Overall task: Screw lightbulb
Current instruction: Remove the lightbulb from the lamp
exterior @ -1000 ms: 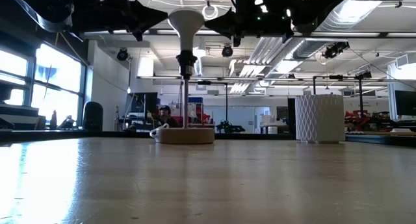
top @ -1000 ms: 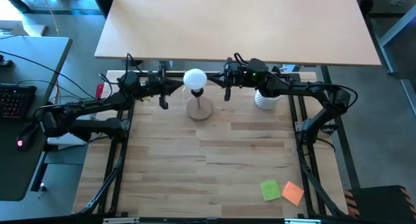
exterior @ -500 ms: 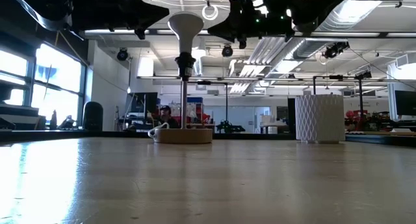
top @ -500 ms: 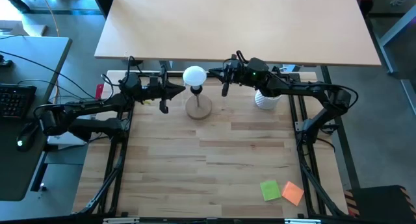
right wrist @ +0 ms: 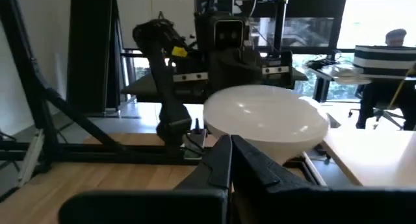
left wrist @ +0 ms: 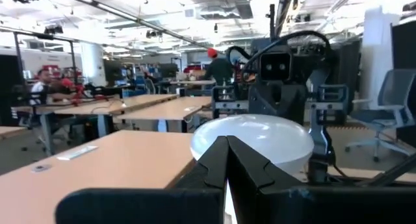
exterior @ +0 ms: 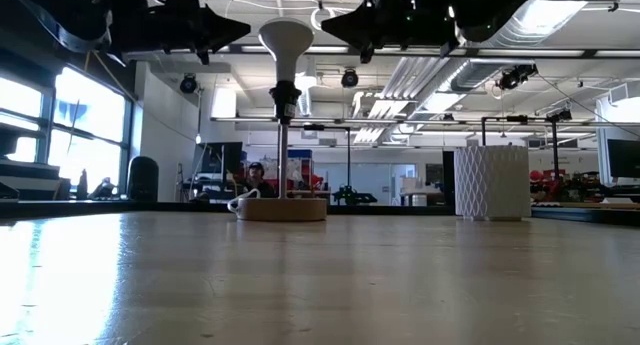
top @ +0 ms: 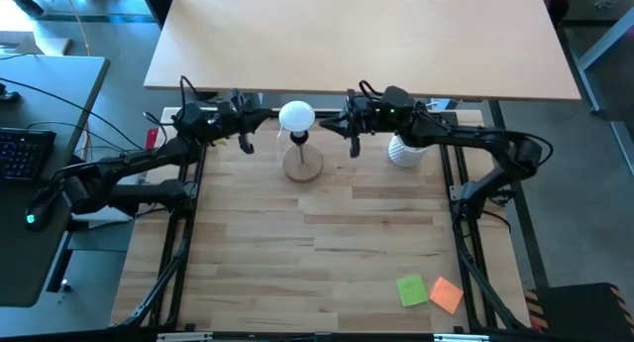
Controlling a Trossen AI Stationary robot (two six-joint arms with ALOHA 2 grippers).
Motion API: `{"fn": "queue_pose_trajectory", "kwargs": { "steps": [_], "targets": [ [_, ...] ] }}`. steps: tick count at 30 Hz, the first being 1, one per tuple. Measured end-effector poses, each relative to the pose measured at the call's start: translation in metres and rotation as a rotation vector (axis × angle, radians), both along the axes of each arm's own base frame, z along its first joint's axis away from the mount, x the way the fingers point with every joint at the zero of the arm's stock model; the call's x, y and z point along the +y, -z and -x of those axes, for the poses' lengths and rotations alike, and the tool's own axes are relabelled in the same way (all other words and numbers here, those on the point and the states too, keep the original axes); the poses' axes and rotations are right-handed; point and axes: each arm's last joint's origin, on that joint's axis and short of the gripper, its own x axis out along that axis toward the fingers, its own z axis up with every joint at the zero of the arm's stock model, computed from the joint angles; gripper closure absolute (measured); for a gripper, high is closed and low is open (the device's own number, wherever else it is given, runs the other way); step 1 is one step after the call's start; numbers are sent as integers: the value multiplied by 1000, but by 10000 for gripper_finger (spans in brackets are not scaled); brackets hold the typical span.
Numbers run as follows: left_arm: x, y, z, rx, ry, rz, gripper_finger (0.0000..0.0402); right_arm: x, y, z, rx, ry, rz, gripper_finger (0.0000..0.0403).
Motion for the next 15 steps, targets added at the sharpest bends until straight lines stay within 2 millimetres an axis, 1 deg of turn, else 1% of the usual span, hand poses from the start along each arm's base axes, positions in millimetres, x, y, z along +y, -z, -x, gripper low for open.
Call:
{"fn": "queue_pose_trajectory", "kwargs": {
  "steps": [4, 9, 15],
  "targets": [
    [6, 6, -5, -7, 10, 31, 401, -4, 3, -4, -41, 3, -3, 402],
    [12, 14, -14, -20, 47, 46, 401, -7, 10, -9, -39, 5, -19, 402],
    [16, 17, -19, -65, 85, 70, 402, -13, 16, -15, -81, 33, -30, 402]
  ]
}}
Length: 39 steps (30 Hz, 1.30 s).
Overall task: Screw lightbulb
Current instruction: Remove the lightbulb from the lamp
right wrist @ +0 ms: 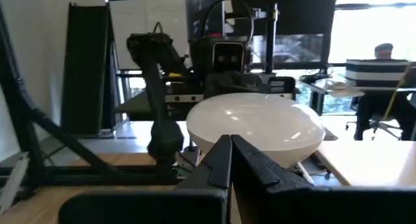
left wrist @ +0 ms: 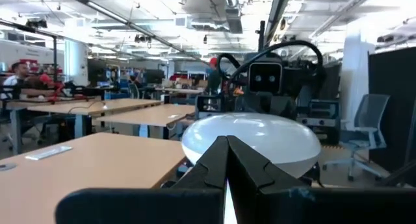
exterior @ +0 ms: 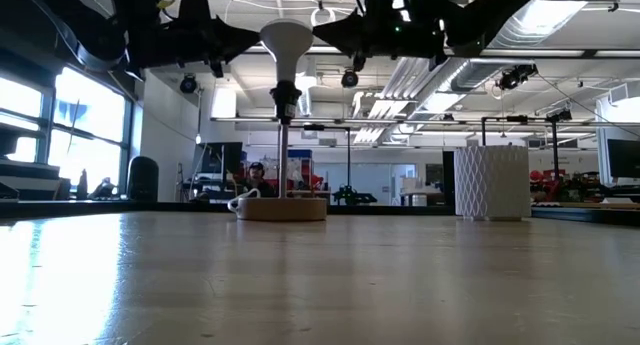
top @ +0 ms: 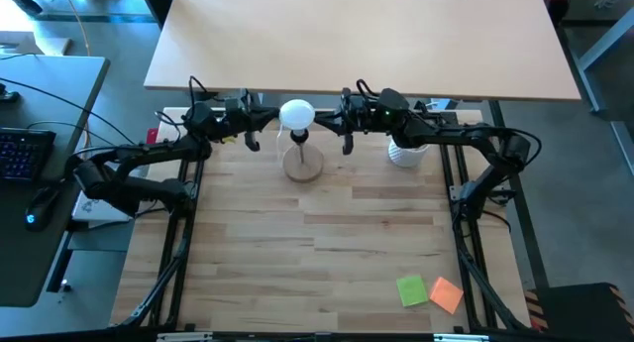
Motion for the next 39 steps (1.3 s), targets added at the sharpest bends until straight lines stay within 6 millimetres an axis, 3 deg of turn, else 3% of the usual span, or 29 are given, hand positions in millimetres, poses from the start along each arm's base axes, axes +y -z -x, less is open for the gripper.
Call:
{"fn": "queue_pose_trajectory", "kwargs": {
  "steps": [6, 16, 23, 29, 33, 39],
  "targets": [
    [-2, 1, -2, 2, 52, 24, 402, -9, 0, 4, -8, 66, -7, 402],
    [-20, 1, -14, 1, 170, 25, 402, -18, 1, 6, 2, 224, -10, 402],
    [-22, -2, -9, 33, 144, 36, 402, -26, -2, 12, -3, 342, -3, 402],
    [-24, -11, 1, 37, 12, -4, 402, -20, -2, 11, 6, 155, 33, 402],
    [-15, -11, 9, 55, -148, 0, 401, -8, -4, 5, -17, 88, 58, 402],
    [3, 0, 7, 97, -185, 41, 401, 14, -4, -5, -24, 31, 147, 402]
  ]
}}
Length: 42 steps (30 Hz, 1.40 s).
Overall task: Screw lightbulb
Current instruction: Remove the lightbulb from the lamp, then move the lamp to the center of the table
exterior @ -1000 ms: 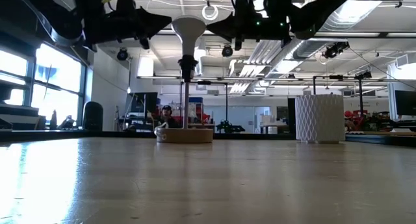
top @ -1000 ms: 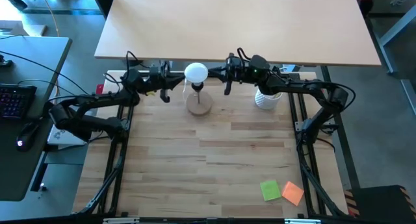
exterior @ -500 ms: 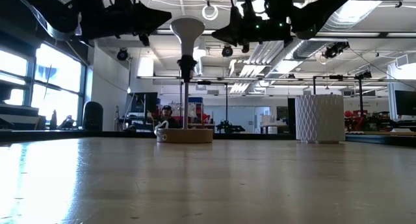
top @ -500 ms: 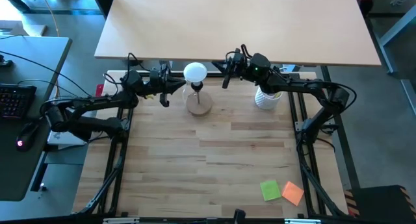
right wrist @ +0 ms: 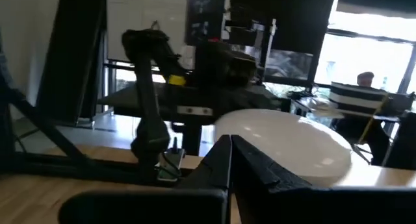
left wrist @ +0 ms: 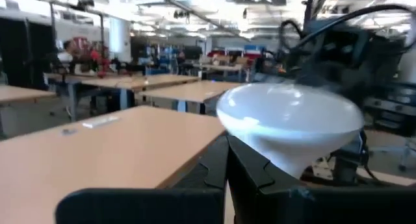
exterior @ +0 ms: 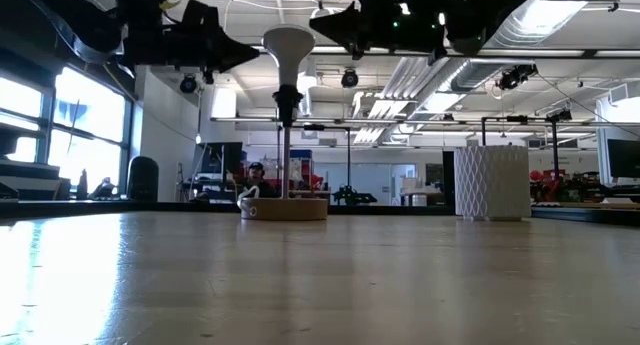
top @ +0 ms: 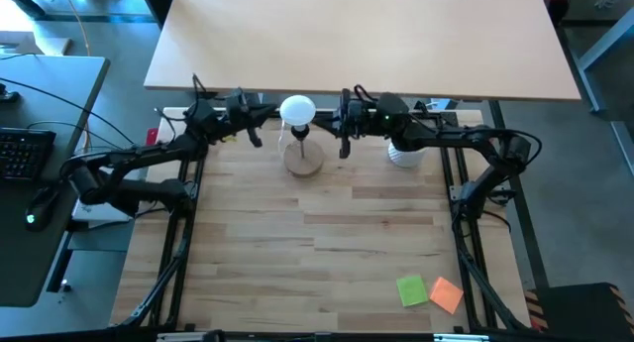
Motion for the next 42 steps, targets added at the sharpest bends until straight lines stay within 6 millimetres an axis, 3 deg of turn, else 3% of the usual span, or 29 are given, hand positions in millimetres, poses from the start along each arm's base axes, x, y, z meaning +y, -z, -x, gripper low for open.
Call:
{"fn": "queue_pose_trajectory", "kwargs": {
  "steps": [7, 12, 18, 28, 36, 42],
  "targets": [
    [18, -2, -25, 31, 135, 12, 401, -4, 0, 1, 2, 74, -2, 402],
    [19, -1, -31, 36, 149, 32, 402, -12, 1, 4, 9, 100, -34, 402],
    [4, 1, -25, 41, 246, 61, 402, -18, 1, 7, 10, 162, -58, 402],
    [-28, -13, -12, -30, 281, -14, 402, -23, 10, 7, 72, 325, -96, 402],
    [-32, -18, -5, -39, 261, 1, 401, -22, 9, 6, 68, 298, -88, 402],
    [-35, -18, 9, 28, 178, 69, 401, -18, 9, 5, 70, 171, -81, 402]
  ]
}}
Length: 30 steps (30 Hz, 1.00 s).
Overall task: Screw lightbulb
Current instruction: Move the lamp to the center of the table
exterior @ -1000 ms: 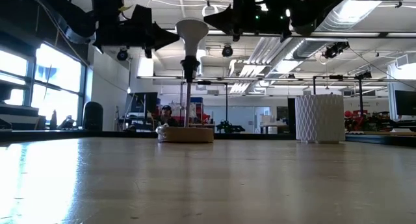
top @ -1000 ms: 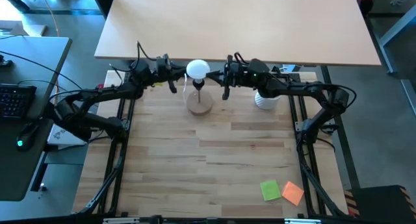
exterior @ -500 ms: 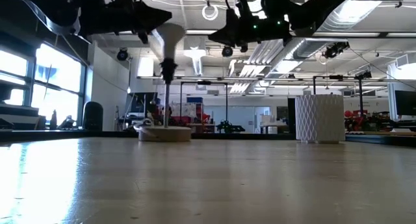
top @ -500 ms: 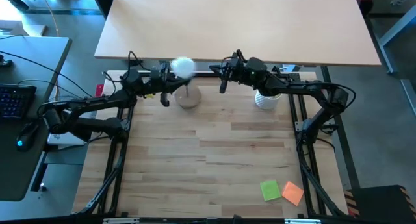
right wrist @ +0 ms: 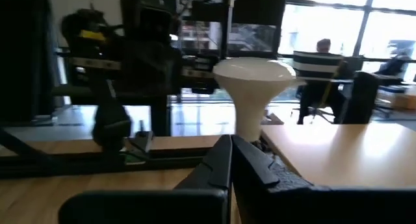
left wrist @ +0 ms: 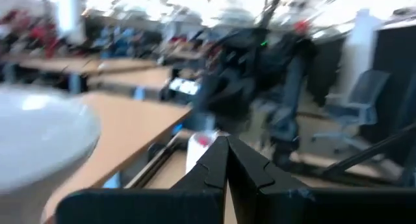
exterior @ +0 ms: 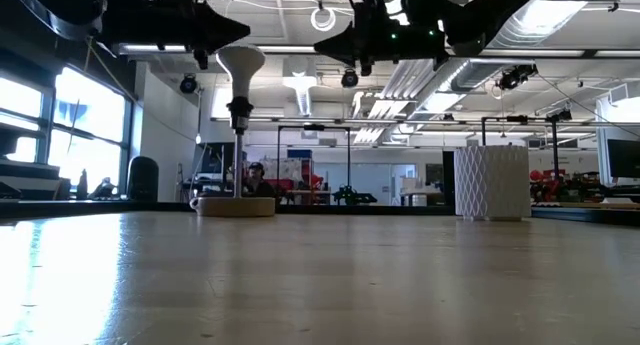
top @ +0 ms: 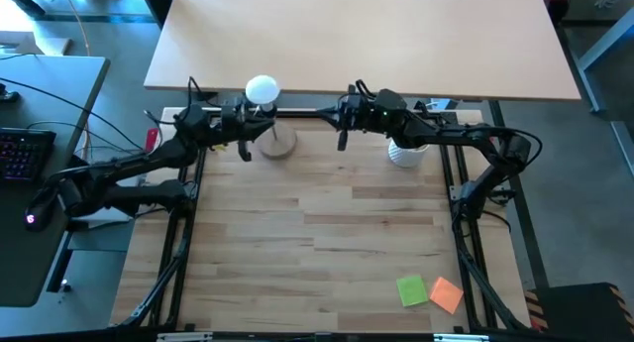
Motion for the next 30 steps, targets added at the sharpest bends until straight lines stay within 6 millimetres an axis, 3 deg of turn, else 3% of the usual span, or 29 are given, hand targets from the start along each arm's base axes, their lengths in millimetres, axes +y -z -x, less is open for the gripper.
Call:
{"fn": "queue_pose_trajectory", "kwargs": {
  "steps": [6, 11, 17, 23, 30],
  "targets": [
    [3, 16, 19, 228, -217, 74, 401, 2, 1, -1, 5, -45, -8, 402],
    [13, 47, 15, 417, -336, 92, 385, 12, 9, -5, 83, -74, -54, 402],
    [27, 81, 2, 495, -420, 113, 315, 43, 30, -13, 304, -133, -102, 402],
    [41, 109, -14, 524, -454, 154, 236, 82, 42, -14, 513, -24, -21, 402],
    [50, 128, -24, 538, -546, 135, 206, 113, 39, -7, 622, 77, 64, 402]
  ]
}}
